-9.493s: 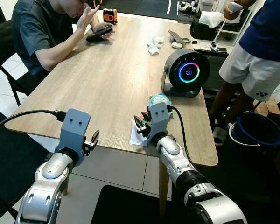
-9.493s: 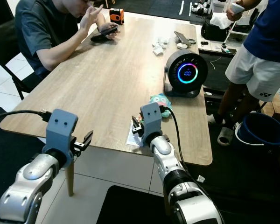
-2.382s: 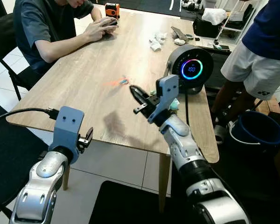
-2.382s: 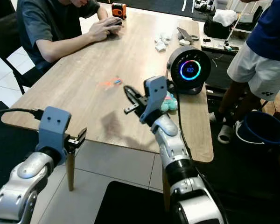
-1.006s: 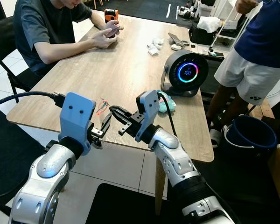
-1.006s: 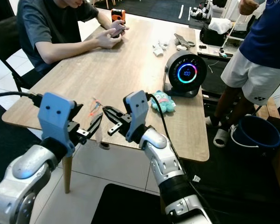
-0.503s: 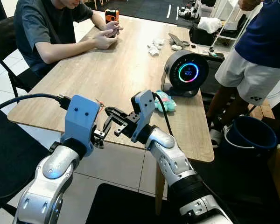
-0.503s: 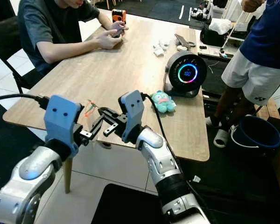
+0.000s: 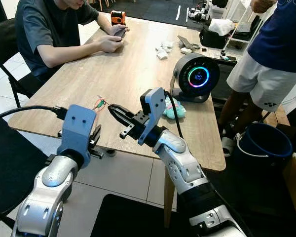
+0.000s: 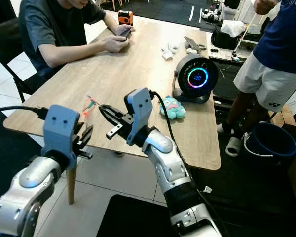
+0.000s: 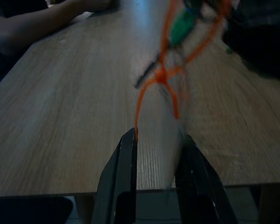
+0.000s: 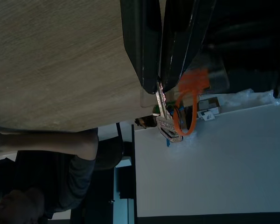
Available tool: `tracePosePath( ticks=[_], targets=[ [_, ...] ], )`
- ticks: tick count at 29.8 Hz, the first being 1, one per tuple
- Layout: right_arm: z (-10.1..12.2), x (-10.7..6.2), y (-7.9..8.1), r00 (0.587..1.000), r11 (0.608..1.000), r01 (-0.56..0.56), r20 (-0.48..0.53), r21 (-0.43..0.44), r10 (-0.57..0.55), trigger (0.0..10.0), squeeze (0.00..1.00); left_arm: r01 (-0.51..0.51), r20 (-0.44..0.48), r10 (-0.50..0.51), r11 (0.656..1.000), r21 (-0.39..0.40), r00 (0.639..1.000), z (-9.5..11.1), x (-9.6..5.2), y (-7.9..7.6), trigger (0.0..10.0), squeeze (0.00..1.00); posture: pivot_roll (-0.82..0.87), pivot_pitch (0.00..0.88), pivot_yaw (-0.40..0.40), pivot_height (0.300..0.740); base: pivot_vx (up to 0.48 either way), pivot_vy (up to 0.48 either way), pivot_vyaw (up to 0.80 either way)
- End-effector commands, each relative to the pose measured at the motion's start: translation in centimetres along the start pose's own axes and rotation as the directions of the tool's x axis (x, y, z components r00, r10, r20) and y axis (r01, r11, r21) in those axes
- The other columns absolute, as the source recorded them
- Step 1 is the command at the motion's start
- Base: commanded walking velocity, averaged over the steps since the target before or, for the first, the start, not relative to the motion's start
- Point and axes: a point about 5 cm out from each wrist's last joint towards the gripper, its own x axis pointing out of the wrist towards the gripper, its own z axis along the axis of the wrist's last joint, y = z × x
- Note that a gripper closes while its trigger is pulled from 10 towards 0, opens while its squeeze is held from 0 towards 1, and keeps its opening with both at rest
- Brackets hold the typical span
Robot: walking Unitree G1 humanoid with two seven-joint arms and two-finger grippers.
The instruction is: Hang keys on a hook
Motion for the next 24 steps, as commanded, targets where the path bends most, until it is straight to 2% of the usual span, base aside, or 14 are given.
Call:
tracePosePath(
  ticks=[1, 6, 7, 10, 11, 12, 13, 14, 15, 19, 20, 22, 23, 24],
  targets=[
    [-0.9, -0.3, 0.2, 0.999, 1.000, 0.001, -0.033, 0.009, -0.001, 10.0, 0.00, 0.020, -0.011, -0.021, 0.998, -0.054, 1.000, -0.2, -0.1, -0.4, 10.0, 0.00, 0.24, 0.224, -0.088, 0.740, 0.000, 0.000, 0.00],
    [-1.8, -0.4, 0.1, 0.998, 1.000, 0.020, -0.065, 0.009, -0.020, 10.0, 0.00, 0.061, 0.010, -0.060, 0.994, -0.088, 0.998, 0.2, -0.4, -0.8, 10.0, 0.00, 0.25, 0.227, -0.088, 0.740, 0.000, 0.000, 0.00],
    [-1.9, -0.5, 0.1, 0.997, 1.000, 0.024, -0.069, 0.010, -0.023, 10.0, 0.00, 0.072, 0.010, -0.072, 0.994, -0.080, 0.997, 0.2, -0.5, -1.0, 10.0, 0.91, 0.25, 0.227, -0.088, 0.740, 0.000, 0.000, 0.00],
    [-1.9, -0.5, 0.1, 0.997, 1.000, 0.025, -0.071, 0.011, -0.024, 10.0, 0.00, 0.079, 0.009, -0.079, 0.994, -0.074, 0.997, 0.1, -0.5, -1.1, 10.0, 0.91, 0.25, 0.227, -0.088, 0.740, 0.000, 0.000, 0.00],
    [-2.0, -0.5, 0.0, 0.997, 0.999, 0.031, -0.075, 0.011, -0.030, 10.0, 0.00, 0.086, 0.008, -0.086, 0.993, -0.075, 0.996, 0.1, -0.6, -1.2, 10.0, 1.00, 0.25, 0.228, -0.087, 0.740, 0.000, 0.000, 0.00],
    [-2.0, -0.5, 0.0, 0.997, 0.999, 0.031, -0.075, 0.011, -0.030, 10.0, 0.00, 0.086, 0.008, -0.086, 0.993, -0.075, 0.996, 0.1, -0.6, -1.2, 10.0, 1.00, 0.25, 0.228, -0.087, 0.740, 0.000, 0.000, 0.00],
    [-2.1, -0.6, -0.1, 0.996, 0.999, 0.037, -0.078, 0.009, -0.036, 10.0, 0.00, 0.087, 0.011, -0.086, 0.993, -0.080, 0.996, 0.3, -0.6, -1.1, 10.0, 0.75, 0.25, 0.227, -0.087, 0.740, 0.000, 0.000, 0.00],
    [-2.1, -0.6, -0.1, 0.996, 0.999, 0.037, -0.078, 0.009, -0.036, 10.0, 0.00, 0.087, 0.011, -0.086, 0.993, -0.080, 0.996, 0.3, -0.6, -1.1, 10.0, 0.75, 0.25, 0.227, -0.087, 0.740, 0.000, 0.000, 0.00],
    [-2.1, -0.6, -0.2, 0.996, 0.999, 0.039, -0.078, 0.008, -0.039, 10.0, 0.00, 0.089, 0.009, -0.089, 0.993, -0.076, 0.996, 0.3, -0.6, -1.1, 10.0, 0.00, 0.25, 0.229, -0.086, 0.740, 0.000, 0.000, 0.00],
    [-2.1, -0.7, -0.2, 0.996, 0.999, 0.041, -0.077, 0.007, -0.041, 10.0, 0.00, 0.095, 0.001, -0.096, 0.993, -0.063, 0.995, 0.2, -0.7, -1.1, 10.0, 0.00, 0.25, 0.229, -0.086, 0.740, 0.000, 0.000, 0.00],
    [-2.0, -0.6, -0.2, 0.996, 0.999, 0.042, -0.075, 0.006, -0.041, 10.0, 0.00, 0.093, -0.006, -0.094, 0.994, -0.059, 0.996, 0.0, -0.7, -1.0, 8.9, 0.00, 0.24, 0.229, -0.085, 0.740, 0.000, 0.000, 0.00],
    [-1.9, -0.5, -0.2, 0.997, 0.999, 0.040, -0.070, 0.006, -0.040, 10.0, 0.00, 0.084, -0.017, -0.085, 0.995, -0.057, 0.996, -0.2, -0.6, -0.9, 4.7, 0.00, 0.24, 0.230, -0.085, 0.740, 0.000, 0.000, 0.00],
    [-1.9, -0.5, -0.2, 0.997, 0.999, 0.039, -0.069, 0.006, -0.039, 10.0, 0.00, 0.082, -0.019, -0.083, 0.995, -0.058, 0.996, -0.2, -0.6, -0.8, 3.9, 0.00, 0.24, 0.230, -0.085, 0.740, 0.000, 0.000, 0.00],
    [-1.8, -0.5, -0.2, 0.997, 0.999, 0.039, -0.068, 0.006, -0.039, 10.0, 0.00, 0.081, -0.020, -0.082, 0.995, -0.058, 0.996, -0.2, -0.6, -0.8, 3.6, 0.00, 0.24, 0.230, -0.086, 0.740, 0.000, 0.000, 0.00]
  ],
)
